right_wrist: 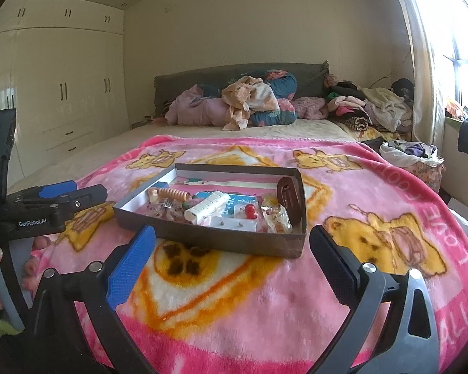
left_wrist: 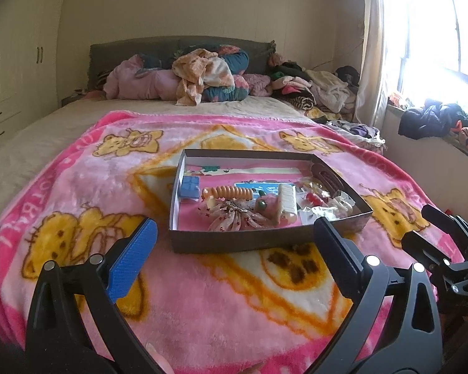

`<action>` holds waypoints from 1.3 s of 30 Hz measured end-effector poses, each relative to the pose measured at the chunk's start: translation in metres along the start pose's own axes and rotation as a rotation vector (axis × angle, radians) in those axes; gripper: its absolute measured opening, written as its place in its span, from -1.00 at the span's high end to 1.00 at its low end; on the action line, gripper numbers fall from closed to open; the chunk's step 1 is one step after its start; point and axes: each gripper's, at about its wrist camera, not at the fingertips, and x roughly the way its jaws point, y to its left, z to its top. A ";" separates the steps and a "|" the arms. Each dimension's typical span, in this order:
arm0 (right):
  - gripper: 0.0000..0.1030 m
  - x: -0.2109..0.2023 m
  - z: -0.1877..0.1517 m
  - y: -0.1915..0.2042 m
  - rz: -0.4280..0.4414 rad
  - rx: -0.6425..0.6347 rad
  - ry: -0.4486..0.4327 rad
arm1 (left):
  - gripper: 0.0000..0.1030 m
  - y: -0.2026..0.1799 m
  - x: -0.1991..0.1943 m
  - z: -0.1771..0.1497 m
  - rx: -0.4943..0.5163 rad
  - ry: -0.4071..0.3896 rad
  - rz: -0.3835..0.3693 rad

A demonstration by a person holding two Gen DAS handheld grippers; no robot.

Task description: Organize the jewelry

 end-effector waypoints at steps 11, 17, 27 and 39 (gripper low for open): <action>-0.87 -0.009 -0.011 -0.002 -0.031 -0.007 -0.042 | -0.78 -0.004 -0.008 -0.018 -0.006 -0.016 0.022; -0.87 -0.018 -0.014 -0.005 -0.054 -0.008 -0.102 | -0.78 -0.006 -0.006 -0.027 0.002 -0.022 0.048; -0.87 -0.018 -0.022 -0.003 -0.060 -0.024 -0.143 | -0.78 -0.007 -0.005 -0.034 0.016 -0.066 0.079; -0.87 -0.001 -0.035 0.000 -0.067 -0.034 -0.119 | -0.78 -0.005 0.006 -0.042 0.028 -0.057 0.081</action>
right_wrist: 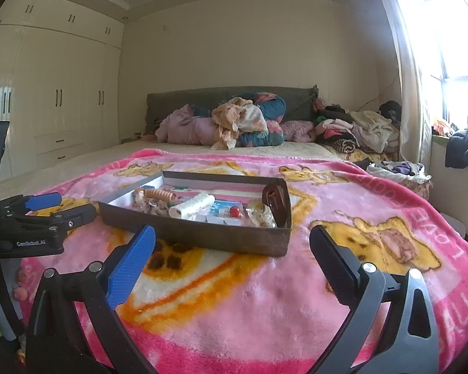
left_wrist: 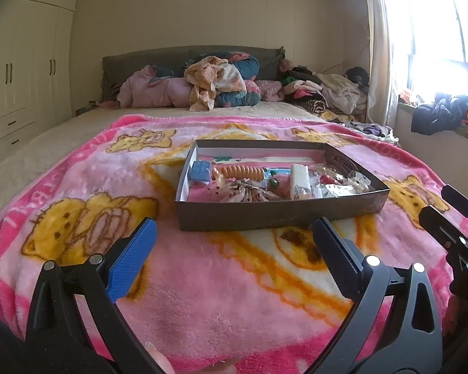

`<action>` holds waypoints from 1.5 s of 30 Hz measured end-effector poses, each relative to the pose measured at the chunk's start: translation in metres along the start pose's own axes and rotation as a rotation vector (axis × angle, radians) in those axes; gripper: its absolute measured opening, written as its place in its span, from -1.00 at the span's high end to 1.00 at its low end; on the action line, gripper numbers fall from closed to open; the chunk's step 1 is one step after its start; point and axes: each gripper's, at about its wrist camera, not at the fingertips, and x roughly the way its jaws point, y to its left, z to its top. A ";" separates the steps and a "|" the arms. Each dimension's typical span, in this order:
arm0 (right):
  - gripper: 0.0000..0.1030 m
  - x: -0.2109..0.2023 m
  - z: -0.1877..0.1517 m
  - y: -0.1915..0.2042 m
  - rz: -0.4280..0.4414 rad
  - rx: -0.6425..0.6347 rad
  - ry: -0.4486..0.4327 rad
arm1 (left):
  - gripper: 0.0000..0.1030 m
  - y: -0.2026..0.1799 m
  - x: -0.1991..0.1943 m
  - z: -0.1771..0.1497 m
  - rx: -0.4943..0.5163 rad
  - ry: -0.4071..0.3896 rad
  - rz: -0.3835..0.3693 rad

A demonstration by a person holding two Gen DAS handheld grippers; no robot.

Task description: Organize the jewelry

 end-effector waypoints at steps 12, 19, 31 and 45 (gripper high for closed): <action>-0.87 0.002 -0.002 -0.001 -0.001 0.004 -0.002 | -0.78 0.001 0.002 -0.001 -0.006 0.002 -0.004; -0.87 0.001 -0.002 -0.003 -0.003 0.006 -0.007 | -0.78 0.000 0.001 0.000 -0.009 -0.011 -0.012; -0.87 0.002 -0.003 -0.003 -0.005 0.004 -0.006 | -0.78 -0.001 0.001 0.000 -0.006 -0.010 -0.009; -0.87 0.001 -0.003 -0.004 -0.004 0.008 -0.005 | -0.78 -0.001 0.001 0.001 -0.006 -0.011 -0.010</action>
